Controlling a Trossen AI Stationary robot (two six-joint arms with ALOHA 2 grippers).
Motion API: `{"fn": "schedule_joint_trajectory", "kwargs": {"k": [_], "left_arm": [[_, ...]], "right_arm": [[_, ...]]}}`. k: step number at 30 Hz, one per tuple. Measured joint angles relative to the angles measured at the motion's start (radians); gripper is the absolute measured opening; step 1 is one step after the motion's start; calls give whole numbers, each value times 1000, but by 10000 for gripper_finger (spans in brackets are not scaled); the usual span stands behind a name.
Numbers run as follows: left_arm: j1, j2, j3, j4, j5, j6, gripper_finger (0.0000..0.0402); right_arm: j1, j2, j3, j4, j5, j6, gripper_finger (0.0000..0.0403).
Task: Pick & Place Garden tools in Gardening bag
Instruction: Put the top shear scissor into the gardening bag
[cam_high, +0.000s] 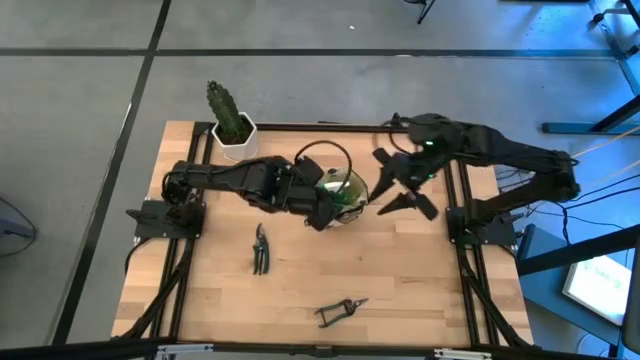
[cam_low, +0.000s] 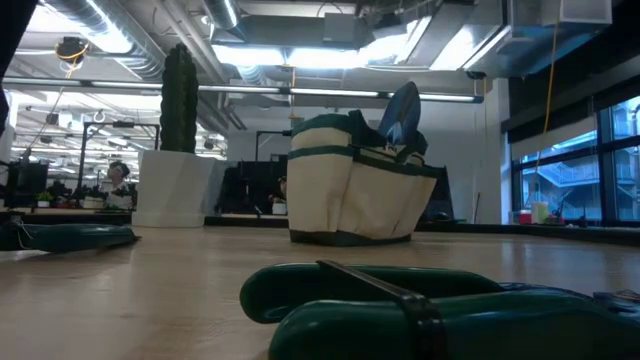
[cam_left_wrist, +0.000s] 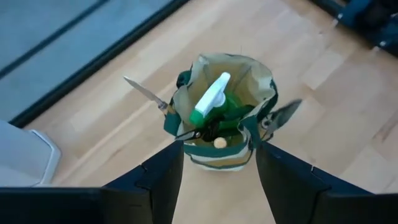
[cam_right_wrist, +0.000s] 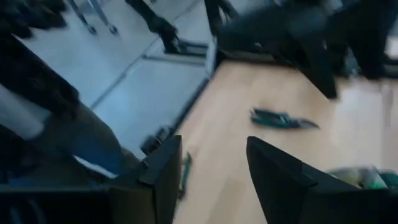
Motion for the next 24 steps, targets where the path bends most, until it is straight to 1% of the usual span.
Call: {"fn": "schedule_joint_trajectory", "kwargs": {"k": [2, 4, 8, 11, 14, 19, 22, 24], "left_arm": [[15, 0, 0, 0, 24, 22, 192], [22, 0, -2, 10, 18, 34, 188], [23, 0, -13, 43, 16, 54, 175], [29, 0, -15, 47, 46, 69, 161], [29, 0, -42, 50, 104, 73, 148], [22, -4, -123, 7, 233, 49, 132], [10, -7, -186, 11, 233, -69, 120], [1, -14, -235, 56, 261, -109, 105]], "right_arm": [[14, -53, -33, 52, -6, 42, 181], [25, -108, -84, 123, 11, 88, 181], [47, -227, -242, 368, 62, 211, 181], [63, -305, -365, 534, 132, 316, 181], [73, -357, -448, 642, 175, 394, 181], [95, -379, -470, 673, 178, 440, 181], [112, -379, -470, 678, 198, 467, 181], [125, -379, -470, 681, 230, 482, 181]]}}
